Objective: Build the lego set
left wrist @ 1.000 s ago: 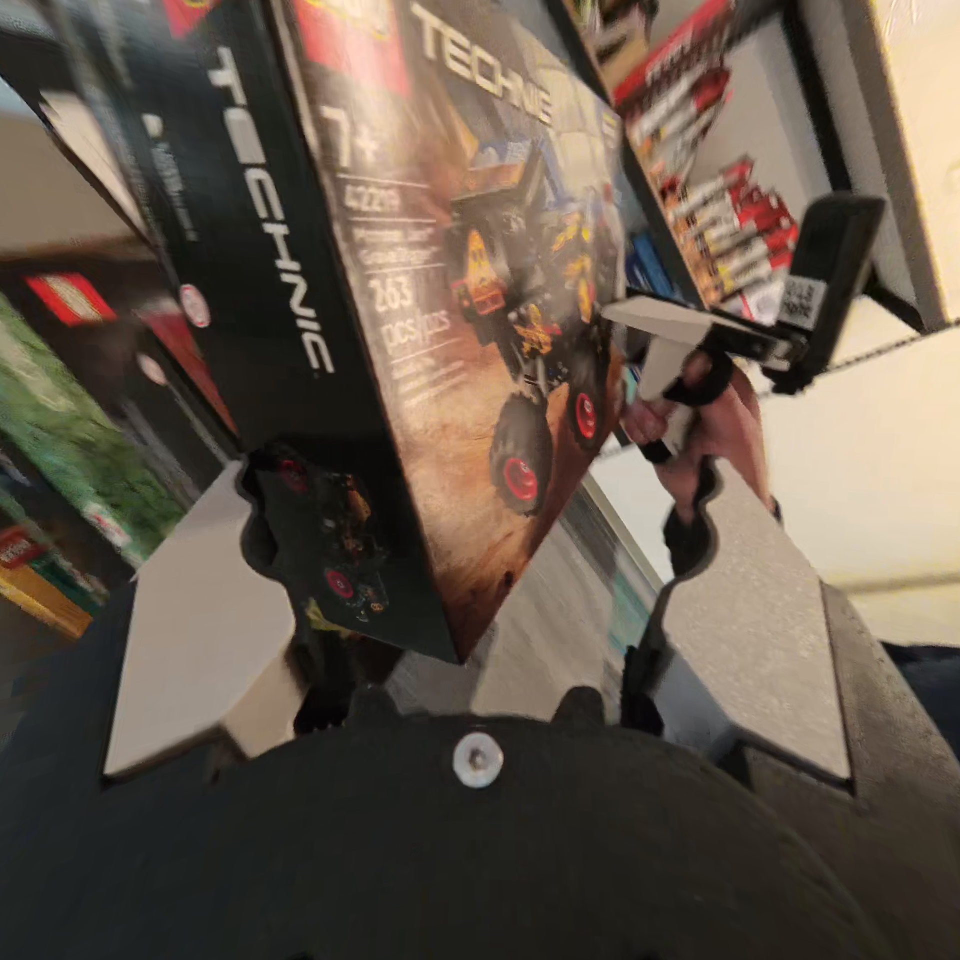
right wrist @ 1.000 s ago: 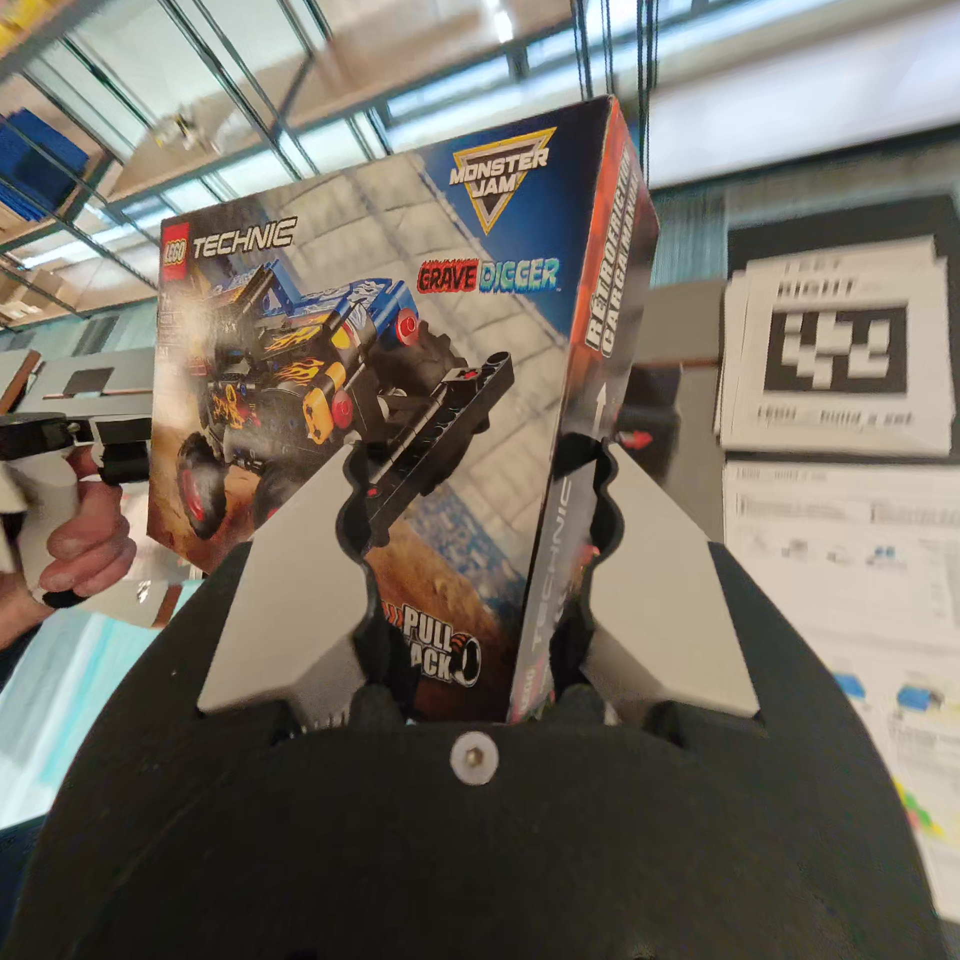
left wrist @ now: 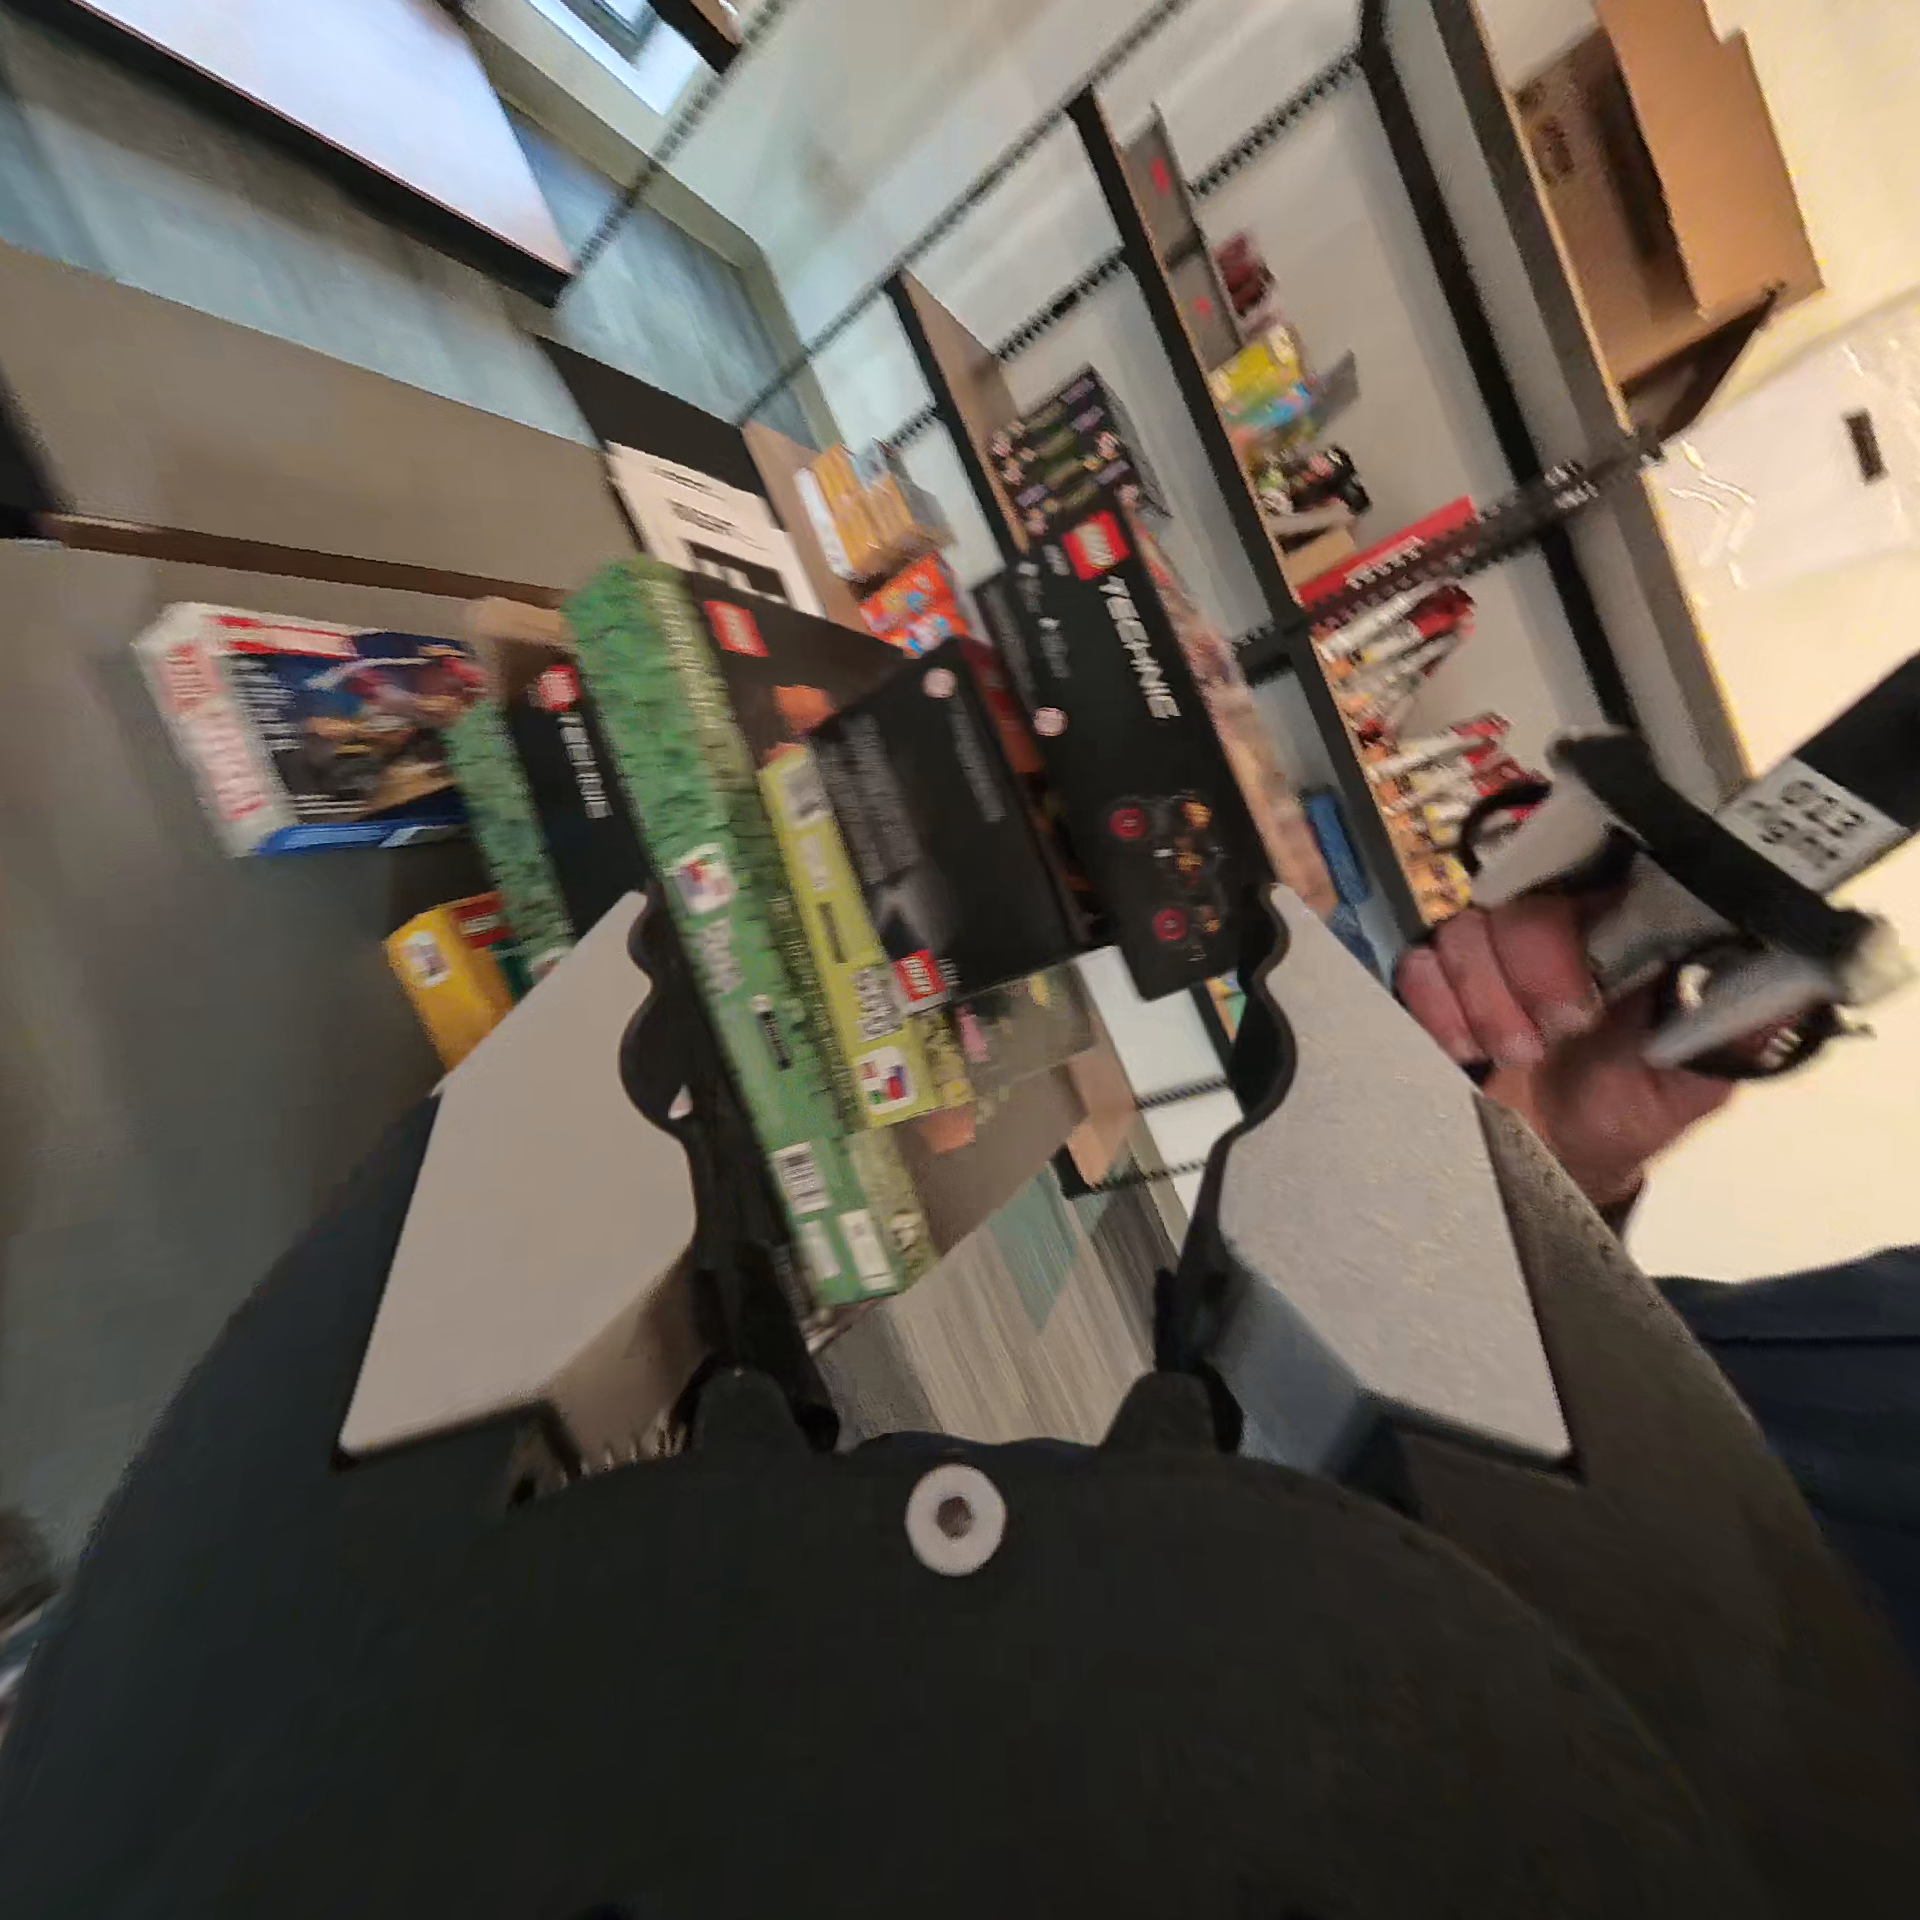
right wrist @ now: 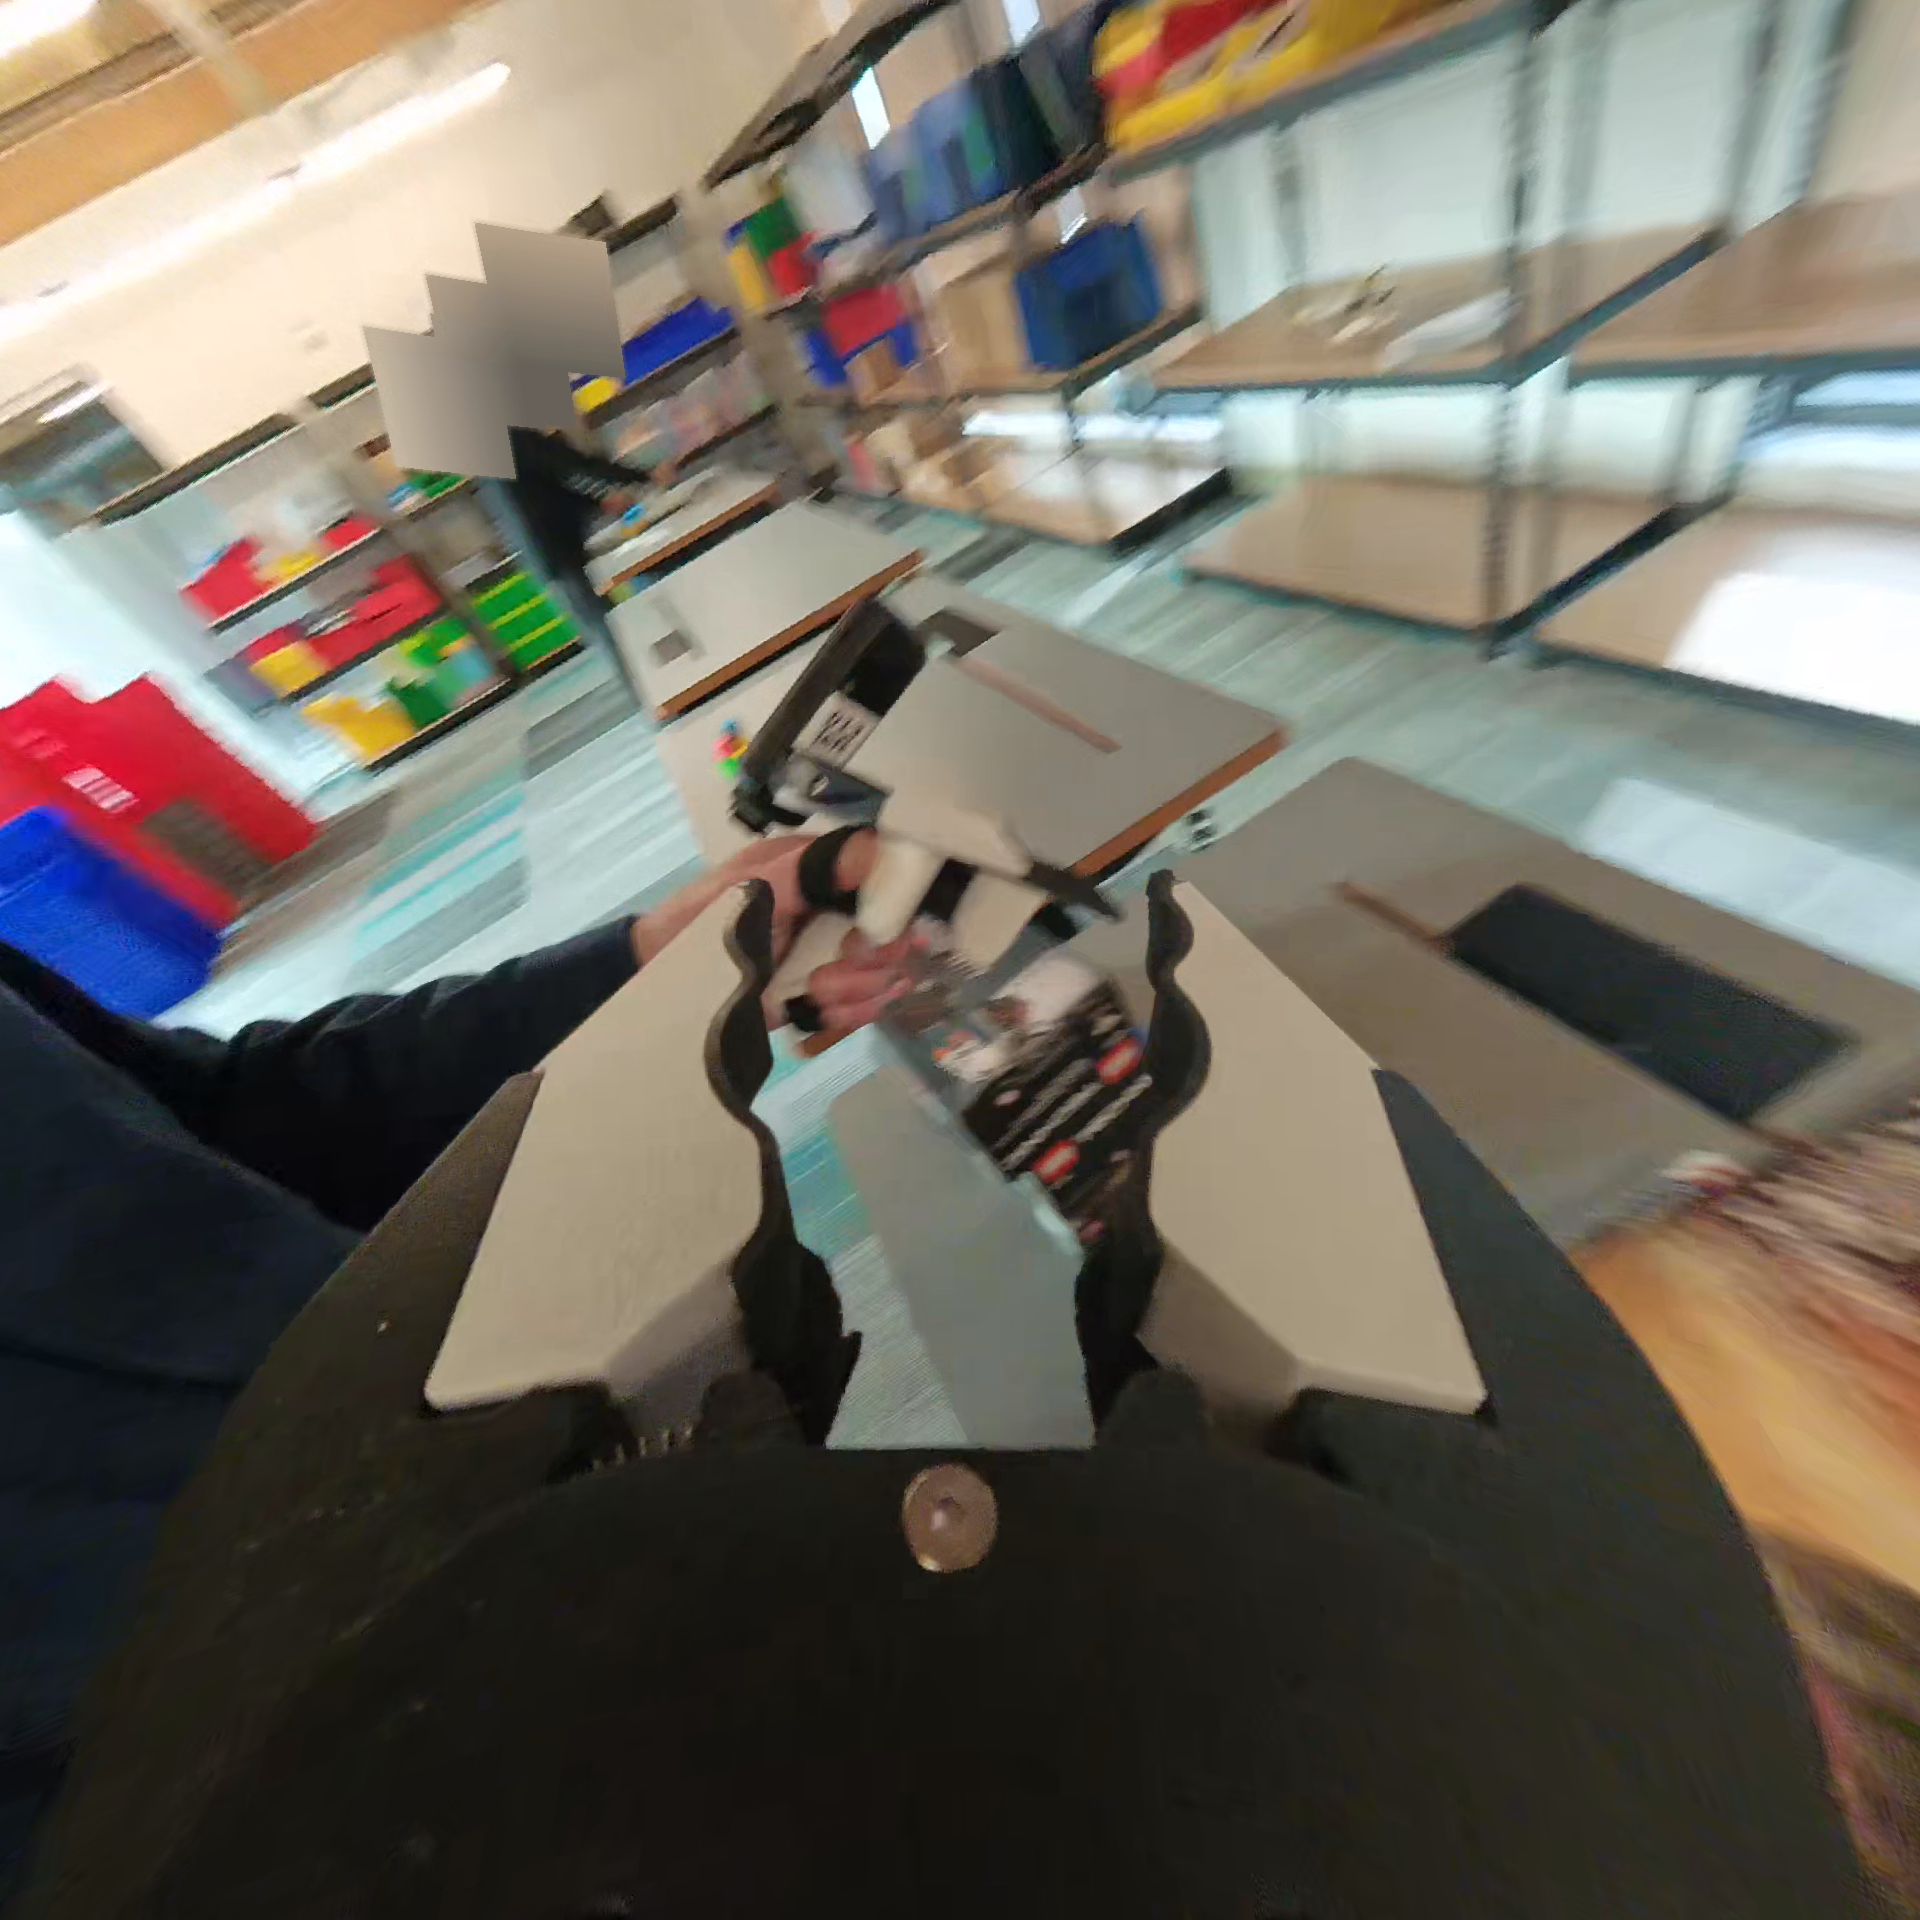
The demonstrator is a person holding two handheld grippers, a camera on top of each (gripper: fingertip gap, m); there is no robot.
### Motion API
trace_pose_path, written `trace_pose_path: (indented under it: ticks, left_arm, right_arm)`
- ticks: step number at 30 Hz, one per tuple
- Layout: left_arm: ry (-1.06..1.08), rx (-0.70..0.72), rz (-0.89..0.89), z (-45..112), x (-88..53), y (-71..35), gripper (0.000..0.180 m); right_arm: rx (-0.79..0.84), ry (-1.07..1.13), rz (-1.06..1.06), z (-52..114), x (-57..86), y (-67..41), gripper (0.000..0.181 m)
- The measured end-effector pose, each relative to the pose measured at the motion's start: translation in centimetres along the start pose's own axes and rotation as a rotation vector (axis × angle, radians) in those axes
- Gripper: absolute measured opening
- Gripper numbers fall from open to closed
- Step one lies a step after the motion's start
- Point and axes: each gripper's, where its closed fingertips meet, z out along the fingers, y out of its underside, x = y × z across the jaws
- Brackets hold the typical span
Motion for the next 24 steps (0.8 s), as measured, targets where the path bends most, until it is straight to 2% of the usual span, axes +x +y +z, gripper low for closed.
trace_pose_path:
  ticks: [5, 10, 16, 17, 19, 22, 23, 24]
  left_arm:
    - [-0.257, 0.064, -0.011, -8.1, -7.9, 0.5, 0.112]
    - [-0.538, 0.082, -0.051, -17.5, -16.5, 2.5, 0.122]
    - [-0.767, 0.112, -0.136, -26.8, -25.1, 5.1, 0.128]
    - [-0.784, 0.101, -0.171, -27.7, -26.4, 5.8, 0.134]
    - [-0.764, 0.106, -0.223, -28.4, -27.9, 6.5, 0.135]
    - [-0.672, 0.038, -0.299, -27.3, -29.6, 8.8, 0.121]
    - [-0.61, 0.006, -0.338, -26.2, -29.8, 9.8, 0.117]
    - [-0.56, 0.02, -0.377, -25.3, -30.1, 10.3, 0.127]
  right_arm:
    - [-0.218, -0.182, 0.047, 11.3, -4.1, 8.4, 0.082]
    - [-0.39, -0.128, 0.284, 19.8, -1.1, 18.0, 0.094]
    - [-0.499, 0.008, 0.357, 25.3, 2.9, 25.3, 0.101]
    - [-0.526, 0.025, 0.365, 26.0, 3.4, 26.3, 0.103]
    - [-0.588, 0.055, 0.361, 27.1, 4.1, 28.3, 0.105]
    - [-0.669, 0.028, 0.414, 28.5, 3.3, 31.2, 0.097]
    - [-0.684, 0.023, 0.457, 28.9, 3.0, 32.0, 0.108]
    - [-0.684, 0.02, 0.494, 29.2, 2.9, 32.4, 0.114]
